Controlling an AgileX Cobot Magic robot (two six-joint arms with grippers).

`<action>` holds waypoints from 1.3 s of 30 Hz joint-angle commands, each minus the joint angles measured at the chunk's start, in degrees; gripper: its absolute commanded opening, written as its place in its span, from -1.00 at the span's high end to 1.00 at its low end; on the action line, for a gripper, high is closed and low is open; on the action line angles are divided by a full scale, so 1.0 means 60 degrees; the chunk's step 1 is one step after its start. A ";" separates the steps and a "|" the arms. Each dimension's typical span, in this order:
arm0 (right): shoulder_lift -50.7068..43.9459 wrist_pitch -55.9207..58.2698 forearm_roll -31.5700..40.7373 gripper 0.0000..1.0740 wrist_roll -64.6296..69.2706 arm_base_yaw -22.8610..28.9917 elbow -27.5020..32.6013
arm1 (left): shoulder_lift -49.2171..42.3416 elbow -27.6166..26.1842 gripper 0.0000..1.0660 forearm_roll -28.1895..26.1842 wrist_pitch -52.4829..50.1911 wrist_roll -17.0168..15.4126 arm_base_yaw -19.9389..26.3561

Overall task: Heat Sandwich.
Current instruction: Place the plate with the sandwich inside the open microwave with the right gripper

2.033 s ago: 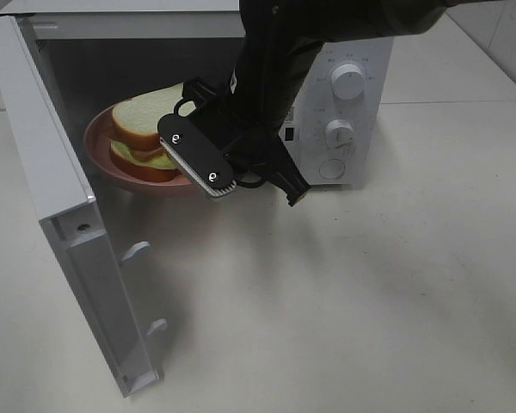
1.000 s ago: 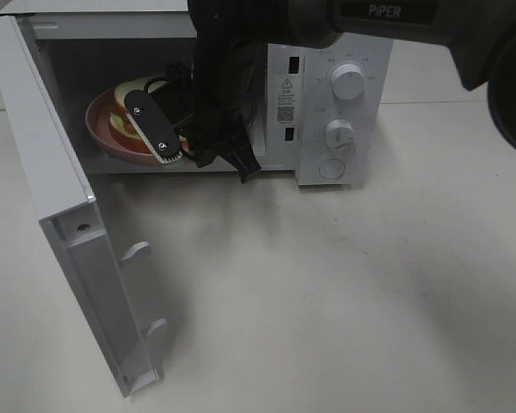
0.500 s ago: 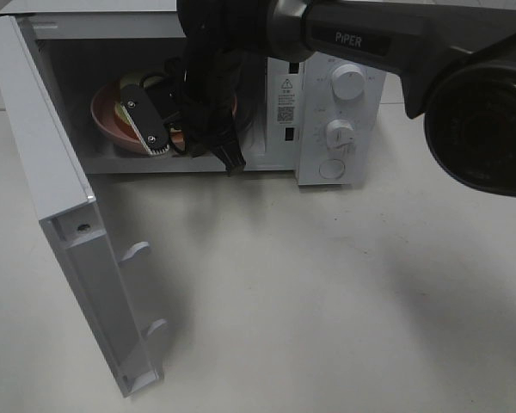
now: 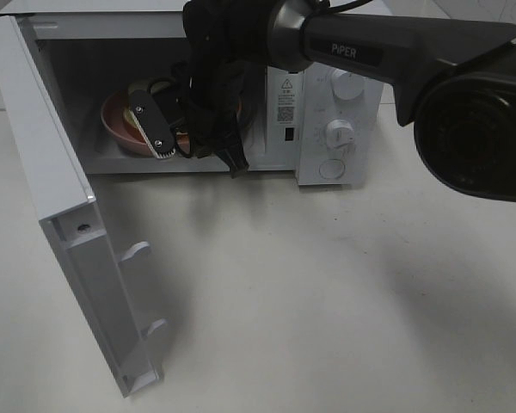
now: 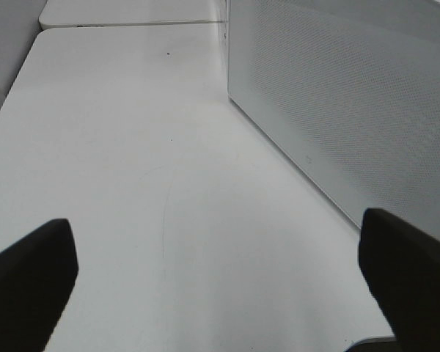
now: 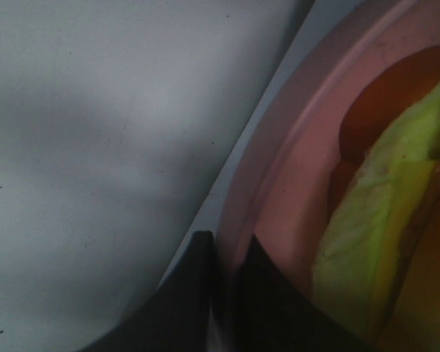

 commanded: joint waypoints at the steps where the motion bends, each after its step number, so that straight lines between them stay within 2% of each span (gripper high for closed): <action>1: 0.0038 -0.0229 -0.0191 0.82 0.0477 -0.0086 -0.0134 | -0.0248 0.0038 -0.86 -0.0067 -0.0057 -0.0029 -0.0010; 9: 0.0038 -0.0296 -0.0401 0.54 0.0869 -0.0086 -0.0134 | -0.0248 0.0038 -0.86 -0.0067 -0.0057 -0.0029 -0.0010; 12: 0.0038 -0.0563 -0.0401 0.25 0.1270 -0.0086 -0.0134 | -0.0248 0.0038 -0.86 -0.0067 -0.0057 -0.0029 -0.0010; 13: 0.0038 -0.0563 -0.0401 0.25 0.1270 -0.0086 -0.0134 | -0.0248 0.0038 -0.86 -0.0067 -0.0057 -0.0029 -0.0010; 17: 0.0038 -0.0688 -0.0392 0.00 0.1662 -0.0086 -0.0134 | -0.0248 0.0038 -0.86 -0.0067 -0.0057 -0.0029 -0.0010; 27: -0.0057 -0.0840 -0.0363 -0.08 0.2053 -0.0086 0.0000 | -0.0248 0.0038 -0.86 -0.0067 -0.0057 -0.0029 -0.0010; 33: -0.0525 -0.1537 -0.0353 -0.11 0.2082 -0.0076 0.0907 | -0.0248 0.0038 -0.86 -0.0067 -0.0057 -0.0029 -0.0010; 37: -0.0888 -0.1948 -0.0353 -0.19 0.2158 -0.0076 0.1509 | -0.0248 0.0038 -0.86 -0.0067 -0.0057 -0.0029 -0.0010; 39: -0.1089 -0.2091 -0.0363 -0.29 0.2511 -0.0076 0.1824 | -0.0248 0.0038 -0.86 -0.0067 -0.0057 -0.0029 -0.0010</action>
